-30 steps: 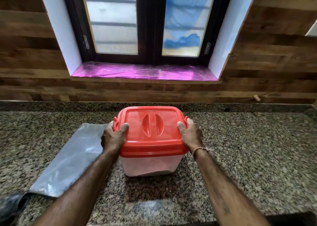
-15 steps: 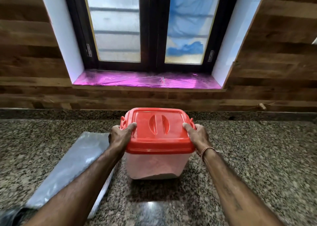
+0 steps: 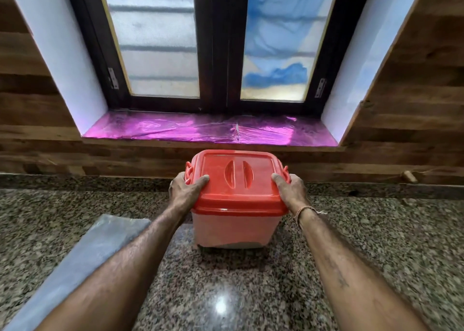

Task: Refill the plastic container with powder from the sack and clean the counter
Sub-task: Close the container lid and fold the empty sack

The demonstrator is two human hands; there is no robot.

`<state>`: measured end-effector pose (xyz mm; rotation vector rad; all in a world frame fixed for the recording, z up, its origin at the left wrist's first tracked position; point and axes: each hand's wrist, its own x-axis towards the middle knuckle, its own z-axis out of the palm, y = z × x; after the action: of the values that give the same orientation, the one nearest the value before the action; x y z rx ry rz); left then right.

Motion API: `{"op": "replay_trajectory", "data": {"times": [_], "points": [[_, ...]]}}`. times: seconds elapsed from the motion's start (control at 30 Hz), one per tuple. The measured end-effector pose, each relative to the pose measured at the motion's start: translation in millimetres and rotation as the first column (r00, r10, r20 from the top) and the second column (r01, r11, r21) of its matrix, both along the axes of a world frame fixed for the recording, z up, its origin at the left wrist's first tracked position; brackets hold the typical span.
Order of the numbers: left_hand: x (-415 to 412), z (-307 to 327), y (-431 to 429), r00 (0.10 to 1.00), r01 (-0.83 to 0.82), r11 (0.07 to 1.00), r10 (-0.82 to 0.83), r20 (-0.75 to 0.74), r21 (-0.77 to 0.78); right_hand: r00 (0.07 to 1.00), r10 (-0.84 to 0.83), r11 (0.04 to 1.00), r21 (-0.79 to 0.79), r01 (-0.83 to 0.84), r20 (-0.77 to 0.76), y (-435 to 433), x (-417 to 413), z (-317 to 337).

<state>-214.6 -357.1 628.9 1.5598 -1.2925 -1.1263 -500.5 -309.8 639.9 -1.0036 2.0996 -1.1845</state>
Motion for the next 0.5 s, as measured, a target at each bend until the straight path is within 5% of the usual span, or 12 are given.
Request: {"op": "replay_trajectory", "data": {"times": [0.5], "points": [[-22, 3, -15, 0.975, -0.081, 0.995, 0.091, 0.204, -0.057, 0.996, -0.036, 0.998, -0.052, 0.040, 0.077, -20, -3, -12]]}}
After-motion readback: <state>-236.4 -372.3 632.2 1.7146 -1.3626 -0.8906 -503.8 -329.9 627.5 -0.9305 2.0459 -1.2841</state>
